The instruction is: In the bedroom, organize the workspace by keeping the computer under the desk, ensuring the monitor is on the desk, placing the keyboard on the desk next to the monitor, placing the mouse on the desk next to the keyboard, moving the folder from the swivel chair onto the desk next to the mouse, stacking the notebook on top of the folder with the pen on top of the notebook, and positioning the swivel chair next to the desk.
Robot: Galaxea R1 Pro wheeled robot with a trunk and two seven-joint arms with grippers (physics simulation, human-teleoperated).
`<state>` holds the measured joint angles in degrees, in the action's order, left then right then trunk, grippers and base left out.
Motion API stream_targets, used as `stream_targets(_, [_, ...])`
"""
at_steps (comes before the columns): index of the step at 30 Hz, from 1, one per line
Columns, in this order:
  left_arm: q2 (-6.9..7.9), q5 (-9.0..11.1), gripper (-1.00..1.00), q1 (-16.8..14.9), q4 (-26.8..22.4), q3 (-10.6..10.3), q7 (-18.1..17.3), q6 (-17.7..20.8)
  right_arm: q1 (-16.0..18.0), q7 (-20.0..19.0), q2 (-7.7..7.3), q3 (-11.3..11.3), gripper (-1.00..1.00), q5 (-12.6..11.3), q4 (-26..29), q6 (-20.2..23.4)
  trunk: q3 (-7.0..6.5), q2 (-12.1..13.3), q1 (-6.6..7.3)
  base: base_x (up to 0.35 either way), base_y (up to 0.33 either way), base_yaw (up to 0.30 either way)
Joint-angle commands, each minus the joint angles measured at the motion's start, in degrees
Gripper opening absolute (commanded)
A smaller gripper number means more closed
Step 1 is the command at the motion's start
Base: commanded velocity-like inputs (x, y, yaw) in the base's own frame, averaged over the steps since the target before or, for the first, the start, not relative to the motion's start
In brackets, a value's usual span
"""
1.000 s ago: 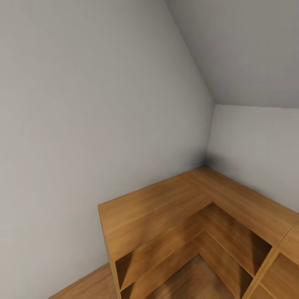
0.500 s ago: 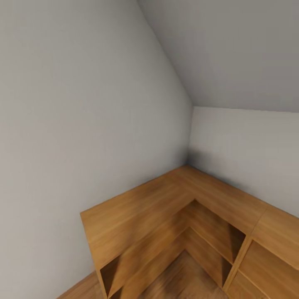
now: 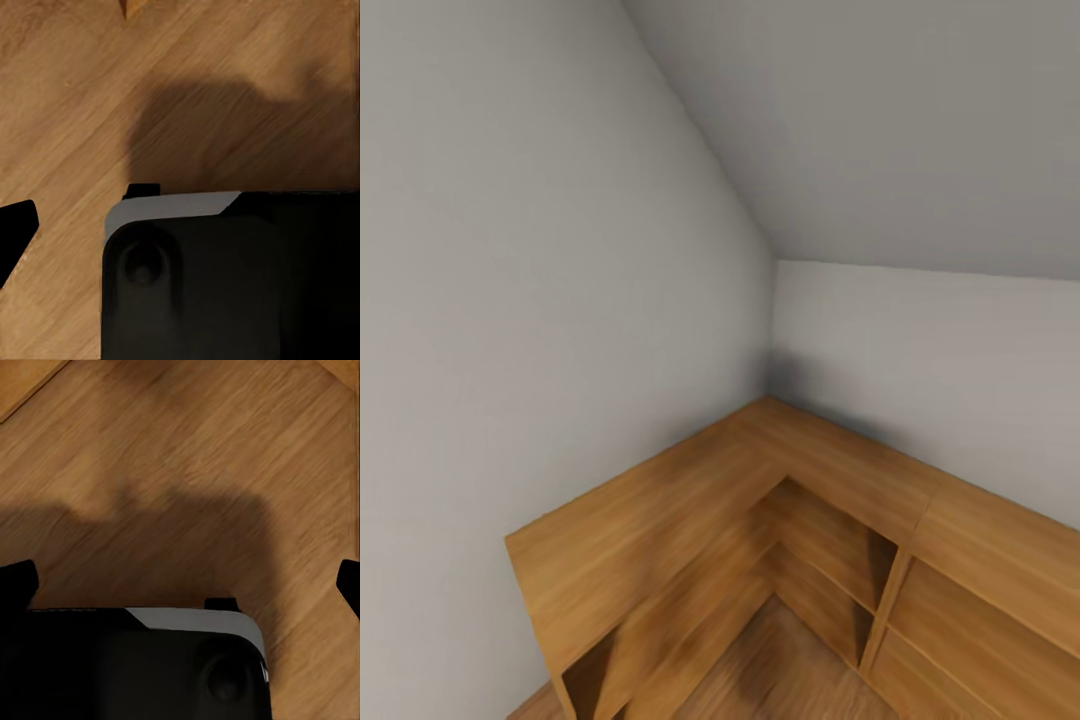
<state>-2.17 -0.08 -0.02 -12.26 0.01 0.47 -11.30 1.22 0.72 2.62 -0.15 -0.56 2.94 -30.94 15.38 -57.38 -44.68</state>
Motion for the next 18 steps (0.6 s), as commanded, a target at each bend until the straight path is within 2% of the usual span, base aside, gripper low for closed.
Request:
stream_targets(1, [0.08, -0.01, 1.0, -0.01, -0.64, -0.01, 0.05, -0.18, 0.04, 0.07, 0.01, 0.0, 1.0, -0.06, 0.3, -0.32, -0.12, 0.37, 0.22, 0.0, 0.0, -0.28])
stream_targets(6, [0.77, 0.01, 1.0, 0.0, -3.58, 0.03, 0.05, -0.33, 0.04, 0.07, -0.02, -0.01, 1.0, -0.06, 2.91, -0.76, -1.01, 2.38, 1.32, 0.0, 0.0, -0.288])
stream_targets(8, [1.07, 0.07, 1.0, 0.01, -4.47, 0.07, 0.04, -0.38, 0.07, 0.07, -0.1, -0.01, 1.0, -0.04, 6.16, -0.89, -1.37, 3.18, 1.76, 0.0, 0.0, -0.294])
stream_targets(15, [1.45, 0.07, 1.0, 0.01, -4.45, 0.06, -0.01, -0.55, 0.09, 0.07, -0.34, -0.09, 1.0, 0.11, 10.3, -1.1, -1.47, 3.18, 1.76, 0.0, 0.0, -0.281])
stream_targets(17, [1.48, 0.08, 1.0, 0.02, -4.29, 0.07, 0.03, -2.0, 0.1, 0.03, -0.41, -0.08, 1.0, 0.27, 11.37, -1.21, -1.52, 3.18, 1.76, 0.0, 0.0, -0.269])
stream_targets(18, [1.47, 0.08, 1.0, 0.02, -4.09, 0.12, 0.04, -4.43, 0.17, 0.01, -0.81, -0.09, 1.0, 0.34, 11.98, -1.31, -1.53, 3.18, 1.76, 0.0, 0.0, -0.261])
